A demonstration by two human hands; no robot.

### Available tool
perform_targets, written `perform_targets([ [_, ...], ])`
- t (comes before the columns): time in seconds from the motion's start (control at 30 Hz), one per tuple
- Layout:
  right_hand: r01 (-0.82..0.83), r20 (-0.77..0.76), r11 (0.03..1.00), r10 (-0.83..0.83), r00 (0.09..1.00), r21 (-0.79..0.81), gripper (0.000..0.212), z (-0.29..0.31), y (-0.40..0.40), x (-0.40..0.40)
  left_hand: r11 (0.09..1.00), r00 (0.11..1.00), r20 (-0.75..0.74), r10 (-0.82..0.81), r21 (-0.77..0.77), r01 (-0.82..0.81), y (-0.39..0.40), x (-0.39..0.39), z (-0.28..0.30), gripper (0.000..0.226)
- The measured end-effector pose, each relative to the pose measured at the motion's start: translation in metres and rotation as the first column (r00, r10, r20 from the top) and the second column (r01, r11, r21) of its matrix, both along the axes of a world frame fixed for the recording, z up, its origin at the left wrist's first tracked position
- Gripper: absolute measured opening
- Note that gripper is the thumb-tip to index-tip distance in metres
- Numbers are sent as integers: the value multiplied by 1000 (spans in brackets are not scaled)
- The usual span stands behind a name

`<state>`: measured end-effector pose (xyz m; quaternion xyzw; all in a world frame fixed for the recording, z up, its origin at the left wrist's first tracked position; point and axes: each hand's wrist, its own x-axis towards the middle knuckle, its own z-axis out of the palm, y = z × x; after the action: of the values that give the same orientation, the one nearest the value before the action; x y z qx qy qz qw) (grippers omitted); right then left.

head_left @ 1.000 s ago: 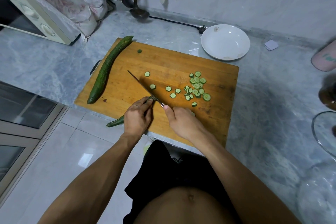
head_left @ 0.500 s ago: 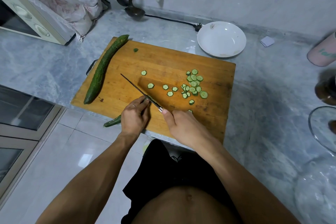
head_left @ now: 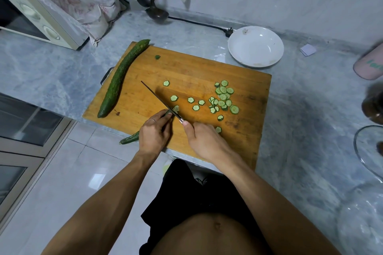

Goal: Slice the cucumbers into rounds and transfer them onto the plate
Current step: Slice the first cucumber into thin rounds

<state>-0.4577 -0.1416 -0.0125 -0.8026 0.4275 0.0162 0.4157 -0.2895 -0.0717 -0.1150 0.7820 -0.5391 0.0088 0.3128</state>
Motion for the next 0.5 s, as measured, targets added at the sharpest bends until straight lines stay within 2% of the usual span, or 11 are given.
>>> perform_targets([
  [0.23, 43, 21, 998, -44, 999, 47, 62, 0, -9, -9, 1000, 1000, 12, -8, -12, 8, 0, -2, 6, 23],
  [0.5, -49, 17, 998, 49, 999, -46, 55, 17, 5, -23, 1000, 1000, 0, -16, -3, 16, 0, 0, 7, 21],
])
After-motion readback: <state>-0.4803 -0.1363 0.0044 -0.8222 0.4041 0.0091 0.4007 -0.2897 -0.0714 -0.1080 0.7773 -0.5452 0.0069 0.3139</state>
